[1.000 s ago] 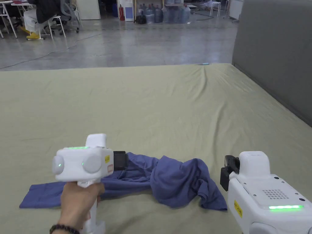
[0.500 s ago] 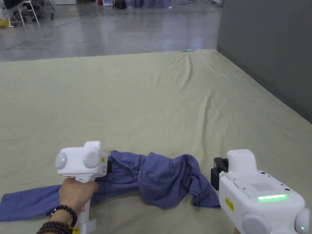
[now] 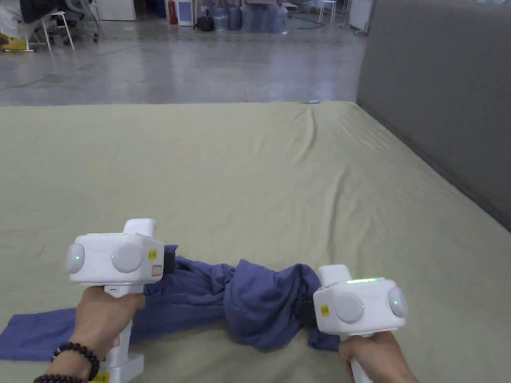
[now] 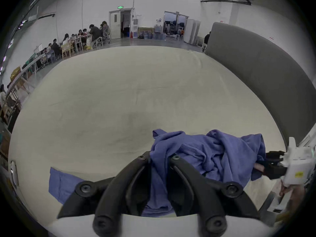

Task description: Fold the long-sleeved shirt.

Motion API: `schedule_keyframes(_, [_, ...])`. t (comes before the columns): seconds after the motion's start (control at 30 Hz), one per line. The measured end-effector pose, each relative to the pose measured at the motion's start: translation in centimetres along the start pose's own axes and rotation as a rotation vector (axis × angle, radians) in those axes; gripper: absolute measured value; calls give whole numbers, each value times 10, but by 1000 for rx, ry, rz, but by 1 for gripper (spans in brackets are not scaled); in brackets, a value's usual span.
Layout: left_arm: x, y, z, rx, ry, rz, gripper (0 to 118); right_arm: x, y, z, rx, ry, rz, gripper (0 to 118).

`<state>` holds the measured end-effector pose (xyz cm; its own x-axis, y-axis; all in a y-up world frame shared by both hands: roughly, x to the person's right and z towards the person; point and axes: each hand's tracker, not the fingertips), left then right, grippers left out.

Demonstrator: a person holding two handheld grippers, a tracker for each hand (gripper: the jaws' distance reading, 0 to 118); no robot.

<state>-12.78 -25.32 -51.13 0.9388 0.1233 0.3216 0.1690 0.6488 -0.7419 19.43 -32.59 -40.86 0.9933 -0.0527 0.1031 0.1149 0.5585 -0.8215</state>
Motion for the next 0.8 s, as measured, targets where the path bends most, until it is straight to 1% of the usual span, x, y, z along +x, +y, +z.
schedule_keyframes(0.03, [0,0,1,-1,0,-2,9,-2,1,-5,-6,-28,10,9])
schedule_keyframes(0.07, [-1,-2,3,0,4,-4,9,-3,0,-2,-13,-54,35,8])
schedule_keyframes(0.13, [-4,-4,9,10,6,-6,9,3,2,13,24,-25,31,8])
schedule_keyframes(0.27, [-21,2,37,123,-29,21,8,22,15,61,208,32,-40,8])
schedule_keyframes(0.3, [-26,5,46,164,-22,33,8,29,21,73,240,49,-64,8])
schedule_keyframes(0.37, [-33,13,66,208,6,26,8,40,37,94,280,70,-86,8])
schedule_keyframes(0.57, [-54,53,137,410,10,56,8,54,101,145,403,42,-45,8])
schedule_keyframes(0.7, [-61,109,181,511,28,45,8,53,164,180,500,31,-20,8])
schedule_keyframes(0.77, [-64,145,198,547,58,43,8,46,202,198,545,46,16,8])
schedule_keyframes(0.8, [-64,162,204,551,76,44,8,40,223,207,568,35,31,8])
